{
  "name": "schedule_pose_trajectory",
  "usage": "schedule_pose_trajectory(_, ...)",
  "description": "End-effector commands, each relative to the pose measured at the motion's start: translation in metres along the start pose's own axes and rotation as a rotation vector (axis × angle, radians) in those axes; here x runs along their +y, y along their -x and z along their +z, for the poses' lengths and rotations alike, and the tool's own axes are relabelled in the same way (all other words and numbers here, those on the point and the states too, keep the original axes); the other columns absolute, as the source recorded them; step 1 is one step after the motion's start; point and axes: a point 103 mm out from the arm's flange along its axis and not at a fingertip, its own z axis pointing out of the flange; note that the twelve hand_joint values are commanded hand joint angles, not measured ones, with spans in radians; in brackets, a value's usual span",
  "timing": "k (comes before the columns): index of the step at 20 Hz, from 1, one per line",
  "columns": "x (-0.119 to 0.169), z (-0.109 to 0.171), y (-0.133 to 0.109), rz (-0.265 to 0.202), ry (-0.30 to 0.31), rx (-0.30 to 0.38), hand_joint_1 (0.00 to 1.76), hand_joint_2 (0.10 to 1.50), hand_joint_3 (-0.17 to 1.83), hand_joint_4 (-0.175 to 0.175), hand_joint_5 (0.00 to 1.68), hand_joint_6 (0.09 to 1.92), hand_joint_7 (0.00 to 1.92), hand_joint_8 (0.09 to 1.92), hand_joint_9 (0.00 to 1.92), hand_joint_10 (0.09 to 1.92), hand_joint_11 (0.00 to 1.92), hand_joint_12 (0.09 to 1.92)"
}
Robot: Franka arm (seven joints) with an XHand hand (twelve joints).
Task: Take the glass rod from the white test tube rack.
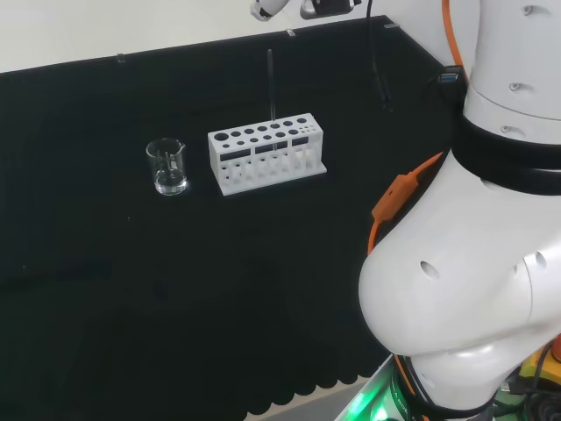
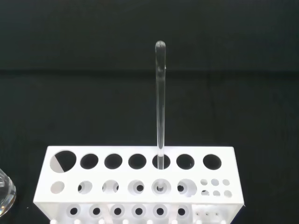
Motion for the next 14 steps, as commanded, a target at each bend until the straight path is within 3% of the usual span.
schedule_pose_trajectory(1,0.016,0.014,0.002,0.003,-0.014,-0.004,0.57,0.86,0.55,-0.111,0.35,0.09,0.27,0.79,0.40,0.80,0.29,1.39)
schedule_pose_trajectory(14,0.041,0.041,0.010,0.003,-0.056,0.003,0.58,0.88,0.56,-0.111,0.38,0.09,0.31,0.79,0.43,0.80,0.31,1.39)
